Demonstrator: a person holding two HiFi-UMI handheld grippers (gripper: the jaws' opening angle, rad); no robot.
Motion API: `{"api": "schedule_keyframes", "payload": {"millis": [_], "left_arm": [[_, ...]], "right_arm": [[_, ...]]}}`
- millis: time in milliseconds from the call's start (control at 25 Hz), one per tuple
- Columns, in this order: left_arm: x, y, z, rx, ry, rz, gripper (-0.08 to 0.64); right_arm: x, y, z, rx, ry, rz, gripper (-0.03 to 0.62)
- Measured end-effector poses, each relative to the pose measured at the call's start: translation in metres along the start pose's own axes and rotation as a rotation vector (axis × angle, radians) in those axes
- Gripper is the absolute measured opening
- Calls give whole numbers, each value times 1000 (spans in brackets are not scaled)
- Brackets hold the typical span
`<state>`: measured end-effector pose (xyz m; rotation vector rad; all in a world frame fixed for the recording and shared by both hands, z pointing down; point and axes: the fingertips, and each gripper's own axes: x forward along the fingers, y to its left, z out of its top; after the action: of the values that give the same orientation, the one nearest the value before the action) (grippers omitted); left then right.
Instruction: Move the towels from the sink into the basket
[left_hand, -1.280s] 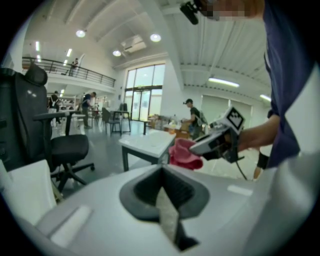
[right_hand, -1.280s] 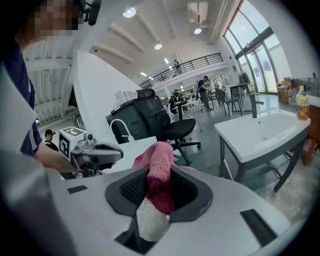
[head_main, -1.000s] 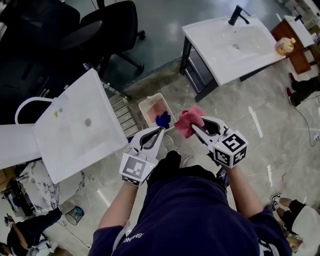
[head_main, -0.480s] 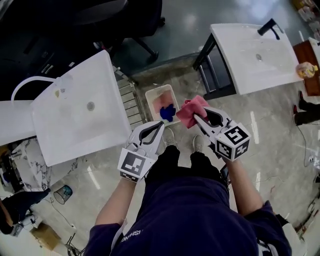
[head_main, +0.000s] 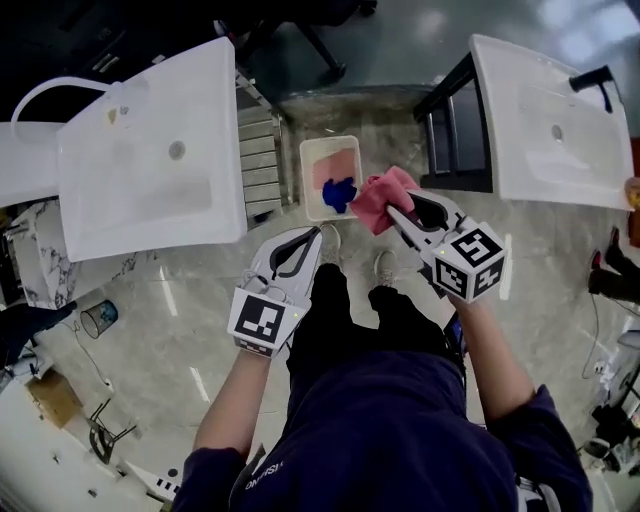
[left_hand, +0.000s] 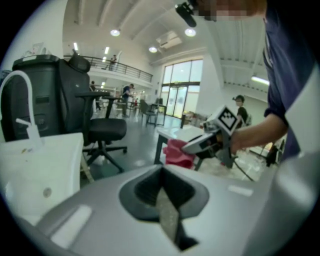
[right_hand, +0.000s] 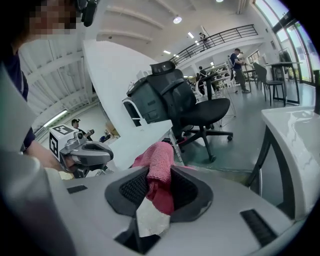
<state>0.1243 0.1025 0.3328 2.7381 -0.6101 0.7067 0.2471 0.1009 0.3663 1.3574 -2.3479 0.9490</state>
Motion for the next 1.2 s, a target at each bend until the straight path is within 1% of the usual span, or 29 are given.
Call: {"api": "schedule_keyframes", "payload": {"millis": [200, 440, 680, 800, 1040, 1200], "left_arm": [[5, -4, -29, -63, 14, 98, 3], [10, 0, -57, -97, 23, 140, 3], [30, 21, -90, -79, 35, 141, 3], [42, 28, -114, -72, 49, 121, 3], [74, 41, -169, -52, 66, 75, 3], [93, 55, -203, -46, 74, 57, 3]], "right_arm": [[13, -10, -25, -30, 64, 75, 112], [38, -17, -50, -45, 110, 112, 112], [79, -31, -73, -52, 126, 118, 112], [103, -41, -90, -49, 131, 117, 112], [160, -62, -134, -65, 161, 119, 112], [201, -73, -168, -53, 185, 121, 112]]}}
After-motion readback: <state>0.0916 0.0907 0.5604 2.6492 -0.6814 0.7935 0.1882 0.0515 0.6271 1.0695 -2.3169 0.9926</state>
